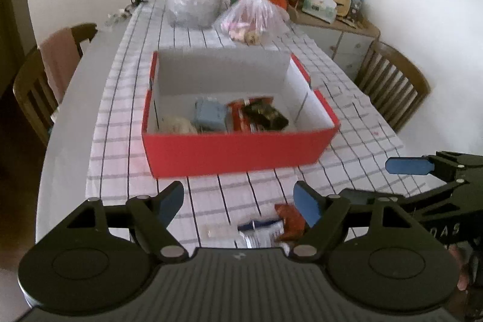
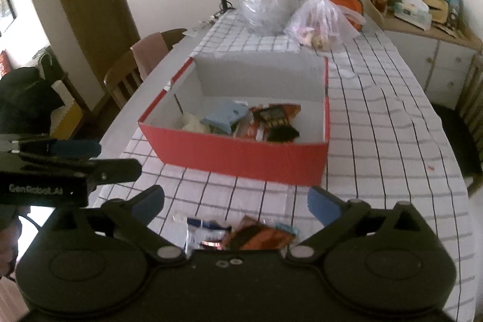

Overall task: Organize snacks
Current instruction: 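Withdraw both open tools from the box back toward the remaining snacks, then grasp the dark red-printed wrapper with left tool while right tool grasps round silver candy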

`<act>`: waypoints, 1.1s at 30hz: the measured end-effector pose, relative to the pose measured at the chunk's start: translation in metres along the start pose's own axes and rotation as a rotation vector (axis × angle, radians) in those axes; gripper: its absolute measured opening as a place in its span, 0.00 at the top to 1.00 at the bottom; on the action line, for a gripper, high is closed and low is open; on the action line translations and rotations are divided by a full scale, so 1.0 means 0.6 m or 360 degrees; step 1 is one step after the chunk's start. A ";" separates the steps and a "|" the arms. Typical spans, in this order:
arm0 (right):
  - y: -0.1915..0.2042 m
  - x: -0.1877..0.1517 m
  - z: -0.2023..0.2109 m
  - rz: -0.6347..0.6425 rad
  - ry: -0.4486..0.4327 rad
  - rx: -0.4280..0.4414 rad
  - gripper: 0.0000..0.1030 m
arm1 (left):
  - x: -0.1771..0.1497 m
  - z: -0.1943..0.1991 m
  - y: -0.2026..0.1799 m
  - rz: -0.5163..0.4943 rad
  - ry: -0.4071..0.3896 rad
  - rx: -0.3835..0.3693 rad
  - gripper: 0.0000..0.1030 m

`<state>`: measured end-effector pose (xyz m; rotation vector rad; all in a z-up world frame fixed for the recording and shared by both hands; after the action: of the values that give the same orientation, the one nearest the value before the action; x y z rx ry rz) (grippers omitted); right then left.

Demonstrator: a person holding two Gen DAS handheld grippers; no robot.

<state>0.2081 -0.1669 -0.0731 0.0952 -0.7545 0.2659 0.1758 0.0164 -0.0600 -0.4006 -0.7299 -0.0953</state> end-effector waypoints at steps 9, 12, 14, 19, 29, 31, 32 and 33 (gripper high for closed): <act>-0.023 -0.061 -0.015 -0.0079 0.0126 -0.0061 0.01 | -0.091 -0.021 -0.013 -0.0024 0.0135 -0.0043 0.23; -0.032 -0.088 -0.023 -0.0055 0.0174 -0.0069 0.01 | -0.119 -0.033 -0.022 -0.0039 0.0188 -0.0079 0.23; -0.037 -0.105 -0.029 -0.0031 0.0200 -0.0072 0.01 | -0.138 -0.043 -0.028 -0.0050 0.0224 -0.0105 0.23; -0.045 -0.142 -0.040 0.0059 0.0225 -0.0040 0.02 | -0.170 -0.073 -0.034 0.0016 0.0319 -0.0146 0.23; -0.025 -0.200 -0.074 0.0496 0.0267 -0.0009 0.11 | -0.187 -0.119 -0.035 0.0184 0.0399 -0.0193 0.23; -0.022 -0.203 -0.079 0.0546 0.0261 0.0010 0.13 | -0.187 -0.129 -0.036 0.0199 0.0415 -0.0185 0.23; -0.020 -0.203 -0.080 0.0567 0.0256 0.0013 0.14 | -0.187 -0.133 -0.037 0.0209 0.0424 -0.0192 0.23; -0.018 -0.204 -0.084 0.0587 0.0253 0.0009 0.15 | -0.187 -0.137 -0.040 0.0216 0.0431 -0.0200 0.23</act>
<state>0.1592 -0.1931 -0.1937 -0.0607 -0.6095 0.6195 0.1386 -0.0434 -0.1825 -0.5444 -0.4295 -0.0658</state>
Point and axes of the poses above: each gripper's, at about its wrist camera, not at the fingertips, and z roughly against the way its jaws point, y to its left, x to its top, the point moved 4 cm from there along -z, roughly the way its jaws point, and after that the axes turned 15 degrees about -x, right-handed, at the moved point
